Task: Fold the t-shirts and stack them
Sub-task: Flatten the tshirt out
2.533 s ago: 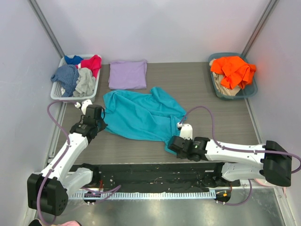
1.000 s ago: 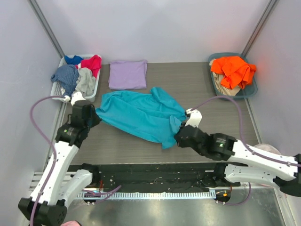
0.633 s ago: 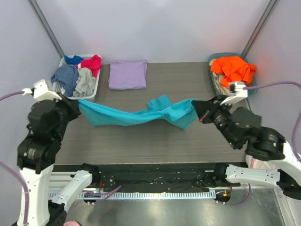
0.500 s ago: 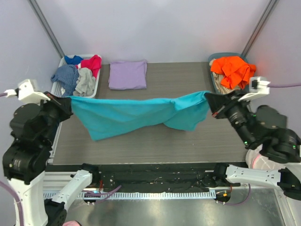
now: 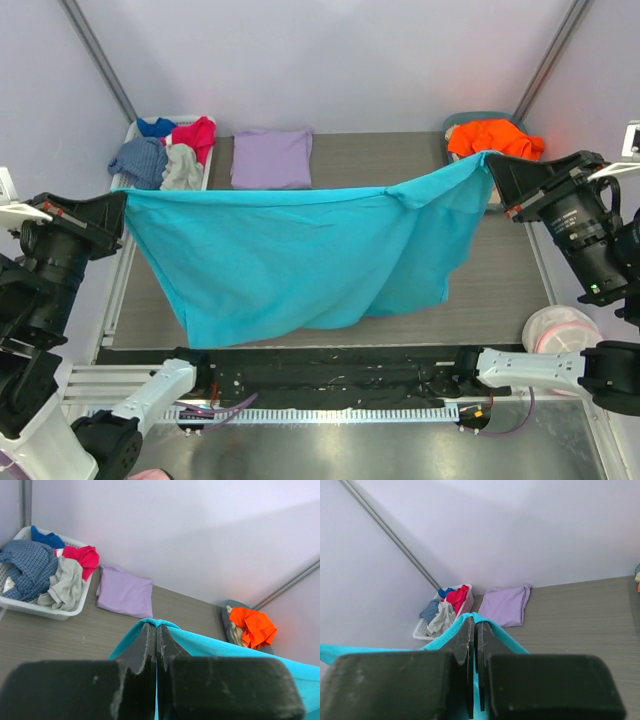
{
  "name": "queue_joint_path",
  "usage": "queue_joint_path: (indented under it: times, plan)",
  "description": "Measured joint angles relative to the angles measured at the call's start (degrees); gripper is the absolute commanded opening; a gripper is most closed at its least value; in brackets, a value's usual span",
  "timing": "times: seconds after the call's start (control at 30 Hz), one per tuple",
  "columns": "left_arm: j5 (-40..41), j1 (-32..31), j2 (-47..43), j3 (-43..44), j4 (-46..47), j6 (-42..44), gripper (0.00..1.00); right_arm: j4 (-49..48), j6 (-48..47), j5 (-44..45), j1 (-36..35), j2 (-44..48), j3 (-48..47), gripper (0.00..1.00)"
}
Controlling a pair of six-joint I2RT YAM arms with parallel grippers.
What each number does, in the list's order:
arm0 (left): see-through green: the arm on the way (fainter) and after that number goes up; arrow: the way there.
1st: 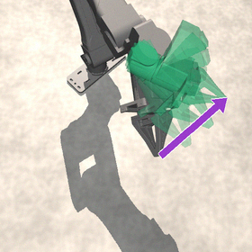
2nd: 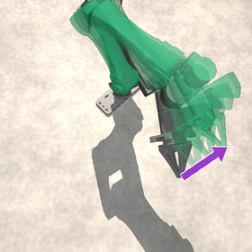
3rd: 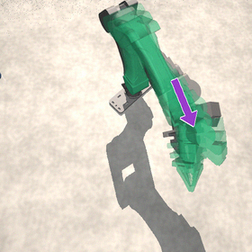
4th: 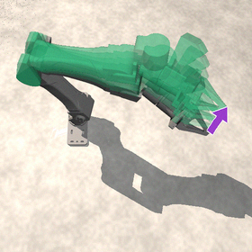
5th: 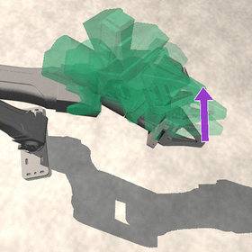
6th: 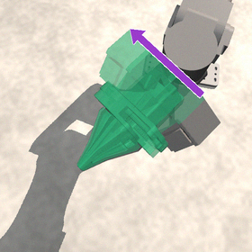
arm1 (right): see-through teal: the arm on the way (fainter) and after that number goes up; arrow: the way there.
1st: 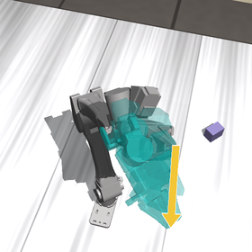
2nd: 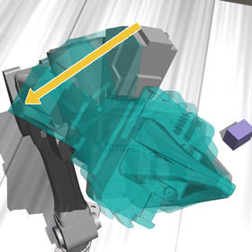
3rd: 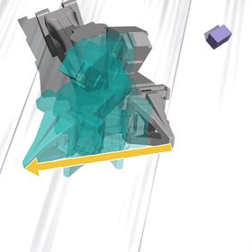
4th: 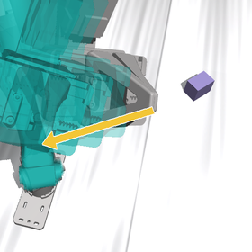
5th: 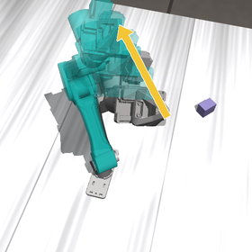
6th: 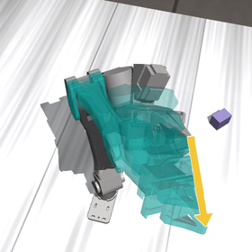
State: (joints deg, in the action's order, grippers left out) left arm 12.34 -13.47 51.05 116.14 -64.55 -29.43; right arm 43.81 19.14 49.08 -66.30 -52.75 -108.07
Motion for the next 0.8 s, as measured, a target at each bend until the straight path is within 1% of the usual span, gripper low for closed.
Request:
queue_joint_path:
  times: [0.13,0.2,0.33,0.4,0.5,0.6,0.67,0.7,0.73,0.8]
  plan:
    - [-1.3,0.0,0.2,0.2,0.9,0.4,0.0,1.2,-1.4,1.1,0.0,-2.8,-1.6,0.01]
    - [-1.9,0.0,0.2,-1.7,2.5,0.7,0.0,1.3,-2.4,2.8,0.0,-4.0,-1.5,0.01]
    - [-4.1,0.0,1.4,-11.7,9.4,1.2,0.0,0.2,-5.3,8.3,0.0,-5.8,0.5,0.01]
    - [-5.8,0.0,5.5,-16.0,12.5,1.2,0.0,-0.7,-7.2,11.0,0.0,-7.4,0.9,0.01]
    - [-7.6,0.0,12.7,-18.6,16.1,1.2,0.0,-2.6,-10.4,12.5,1.3,-10.7,0.5,0.01]
    - [-9.1,0.0,19.4,-20.3,18.3,1.3,0.0,-3.5,-12.2,9.4,6.2,-14.8,-1.3,0.01]
    - [-9.8,0.0,22.0,-20.2,18.5,1.5,0.0,-3.1,-11.9,2.5,14.3,-19.0,-3.8,0.01]
    - [-10.1,0.0,22.5,-19.8,18.5,1.8,0.0,-3.1,-11.6,-0.4,17.1,-20.7,-4.5,0.01]
    - [-10.2,0.0,22.7,-19.5,18.5,2.1,0.0,-3.1,-11.2,-4.9,22.1,-23.2,-5.2,0.01]
    - [-10.3,0.0,23.3,-17.4,18.6,3.2,0.0,-3.1,-10.2,-12.0,29.3,-27.1,-5.4,0.01]
